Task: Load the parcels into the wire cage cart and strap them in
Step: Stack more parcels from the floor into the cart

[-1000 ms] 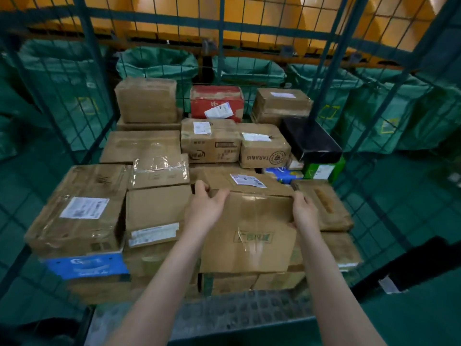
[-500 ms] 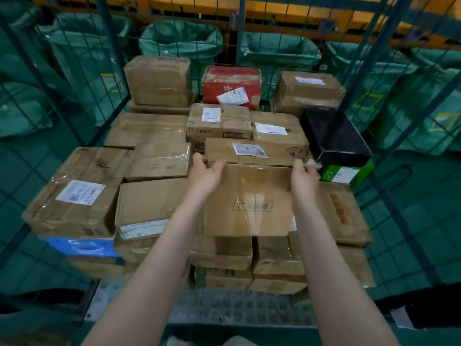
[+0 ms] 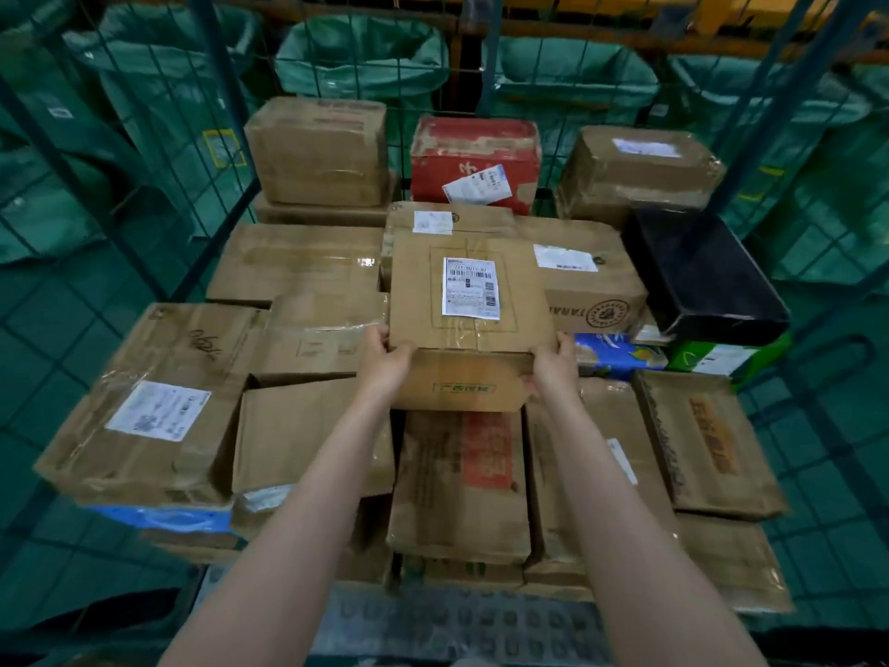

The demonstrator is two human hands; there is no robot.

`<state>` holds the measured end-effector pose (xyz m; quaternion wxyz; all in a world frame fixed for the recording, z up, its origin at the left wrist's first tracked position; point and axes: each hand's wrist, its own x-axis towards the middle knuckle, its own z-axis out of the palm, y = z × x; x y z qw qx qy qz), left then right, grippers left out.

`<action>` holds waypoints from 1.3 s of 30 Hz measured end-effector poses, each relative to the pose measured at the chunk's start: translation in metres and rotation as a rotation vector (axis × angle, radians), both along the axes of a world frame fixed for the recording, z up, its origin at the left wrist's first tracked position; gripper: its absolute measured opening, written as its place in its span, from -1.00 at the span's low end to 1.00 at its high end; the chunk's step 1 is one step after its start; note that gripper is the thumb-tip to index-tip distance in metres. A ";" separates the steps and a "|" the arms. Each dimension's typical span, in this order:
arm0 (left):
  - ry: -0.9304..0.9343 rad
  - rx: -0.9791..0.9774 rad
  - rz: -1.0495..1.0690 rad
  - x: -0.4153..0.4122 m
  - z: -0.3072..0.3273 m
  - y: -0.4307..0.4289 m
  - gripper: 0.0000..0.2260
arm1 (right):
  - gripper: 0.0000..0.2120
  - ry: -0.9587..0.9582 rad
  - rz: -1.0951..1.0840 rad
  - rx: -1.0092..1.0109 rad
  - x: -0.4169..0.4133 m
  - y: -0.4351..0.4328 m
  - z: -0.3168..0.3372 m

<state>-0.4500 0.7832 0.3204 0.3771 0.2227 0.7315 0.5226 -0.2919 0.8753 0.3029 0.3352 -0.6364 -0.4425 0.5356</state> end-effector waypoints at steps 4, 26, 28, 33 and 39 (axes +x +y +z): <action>-0.025 -0.041 0.003 -0.026 -0.019 0.018 -0.82 | -0.49 0.006 0.013 -0.038 -0.028 0.021 -0.008; -0.103 -0.338 -0.086 -0.045 -0.039 -0.016 -0.76 | -0.51 -0.335 0.005 -0.055 -0.059 -0.025 -0.017; -0.174 -0.537 -0.196 -0.047 -0.044 -0.039 -0.82 | -0.55 -0.363 0.318 -0.196 -0.066 -0.042 -0.029; -0.185 -0.900 -0.511 -0.057 -0.036 -0.094 -0.76 | -0.45 -0.287 0.612 -0.468 -0.089 -0.075 -0.048; 0.102 -0.916 -0.404 -0.073 -0.053 -0.105 -0.58 | -0.46 -0.169 0.703 -0.605 -0.110 -0.096 -0.062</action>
